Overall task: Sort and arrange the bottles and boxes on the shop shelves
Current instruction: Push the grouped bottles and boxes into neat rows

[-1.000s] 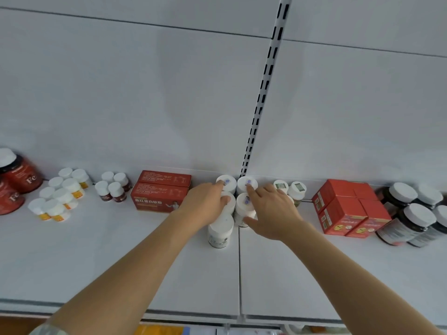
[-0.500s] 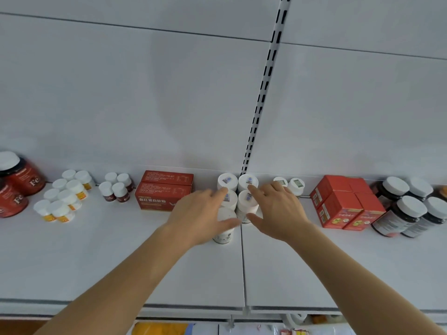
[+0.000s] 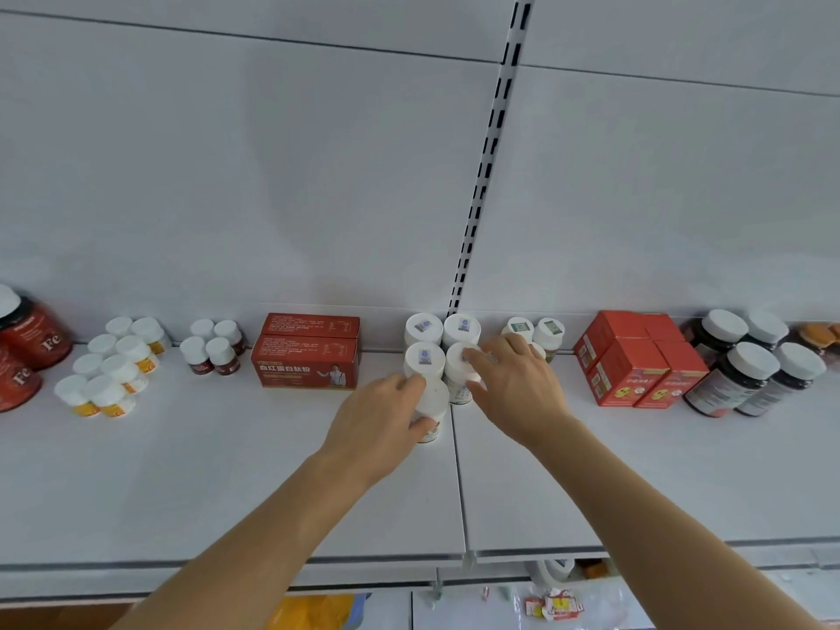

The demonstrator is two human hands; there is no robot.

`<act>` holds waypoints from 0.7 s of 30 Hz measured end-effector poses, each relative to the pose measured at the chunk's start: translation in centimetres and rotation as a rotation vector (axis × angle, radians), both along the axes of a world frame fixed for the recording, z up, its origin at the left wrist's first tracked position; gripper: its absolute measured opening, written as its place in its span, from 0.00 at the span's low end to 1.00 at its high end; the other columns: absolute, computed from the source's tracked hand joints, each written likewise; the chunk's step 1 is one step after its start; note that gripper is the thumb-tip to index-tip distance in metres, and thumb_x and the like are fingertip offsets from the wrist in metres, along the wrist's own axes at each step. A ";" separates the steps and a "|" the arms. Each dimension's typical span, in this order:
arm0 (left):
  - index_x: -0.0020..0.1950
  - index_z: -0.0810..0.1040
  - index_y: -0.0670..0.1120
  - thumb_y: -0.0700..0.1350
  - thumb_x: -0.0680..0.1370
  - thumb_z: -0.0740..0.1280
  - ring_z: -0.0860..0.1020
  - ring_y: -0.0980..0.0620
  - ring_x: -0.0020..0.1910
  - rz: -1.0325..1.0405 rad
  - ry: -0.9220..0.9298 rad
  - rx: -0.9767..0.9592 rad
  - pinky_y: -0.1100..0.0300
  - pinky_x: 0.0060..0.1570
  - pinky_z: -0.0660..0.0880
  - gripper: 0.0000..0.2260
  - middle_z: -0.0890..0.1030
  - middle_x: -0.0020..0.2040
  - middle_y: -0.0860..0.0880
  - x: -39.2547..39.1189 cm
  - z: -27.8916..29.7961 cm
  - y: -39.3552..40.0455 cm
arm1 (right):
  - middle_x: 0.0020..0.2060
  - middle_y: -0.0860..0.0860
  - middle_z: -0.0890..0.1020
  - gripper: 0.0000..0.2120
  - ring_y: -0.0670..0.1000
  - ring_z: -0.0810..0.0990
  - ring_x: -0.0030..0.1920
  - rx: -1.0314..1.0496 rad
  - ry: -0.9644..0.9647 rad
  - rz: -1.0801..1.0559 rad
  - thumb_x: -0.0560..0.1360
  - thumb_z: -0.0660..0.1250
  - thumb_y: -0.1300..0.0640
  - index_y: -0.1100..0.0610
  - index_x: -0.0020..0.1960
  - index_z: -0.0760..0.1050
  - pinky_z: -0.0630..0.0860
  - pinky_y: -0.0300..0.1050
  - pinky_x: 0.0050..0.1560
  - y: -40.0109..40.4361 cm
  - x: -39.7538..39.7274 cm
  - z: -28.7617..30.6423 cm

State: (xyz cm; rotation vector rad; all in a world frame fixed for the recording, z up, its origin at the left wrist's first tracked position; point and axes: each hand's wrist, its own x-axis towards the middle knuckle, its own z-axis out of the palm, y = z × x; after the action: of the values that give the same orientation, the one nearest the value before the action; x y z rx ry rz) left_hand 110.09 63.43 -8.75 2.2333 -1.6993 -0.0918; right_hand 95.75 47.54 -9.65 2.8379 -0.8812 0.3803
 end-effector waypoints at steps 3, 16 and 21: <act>0.62 0.71 0.47 0.56 0.78 0.65 0.76 0.45 0.51 0.006 0.007 -0.019 0.51 0.45 0.74 0.17 0.78 0.56 0.48 -0.1 -0.4 0.0 | 0.45 0.53 0.79 0.15 0.59 0.77 0.49 0.005 -0.010 -0.009 0.69 0.73 0.52 0.54 0.54 0.79 0.77 0.51 0.41 0.2 0.2 0.0; 0.57 0.75 0.46 0.61 0.73 0.68 0.78 0.45 0.43 0.020 -0.166 -0.202 0.54 0.34 0.74 0.22 0.80 0.44 0.48 -1.7 1.9 -2.4 | 0.54 0.56 0.79 0.18 0.61 0.75 0.57 -0.046 -0.097 -0.038 0.72 0.68 0.54 0.57 0.60 0.77 0.78 0.55 0.50 -2.3 -4.1 1.6; 0.65 0.71 0.48 0.58 0.77 0.65 0.75 0.46 0.53 -0.040 -0.103 -0.186 0.54 0.40 0.71 0.21 0.78 0.53 0.49 -6.0 3.2 -7.4 | 0.49 0.54 0.81 0.18 0.59 0.75 0.54 0.004 -0.075 -0.085 0.70 0.70 0.55 0.57 0.59 0.78 0.77 0.53 0.49 -5.8 -7.1 2.4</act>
State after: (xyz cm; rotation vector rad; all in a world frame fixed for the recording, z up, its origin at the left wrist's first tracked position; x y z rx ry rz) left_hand 104.13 55.99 -5.51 2.1006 -1.7283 0.1677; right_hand 88.70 41.71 -7.27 2.7945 -1.0139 0.4779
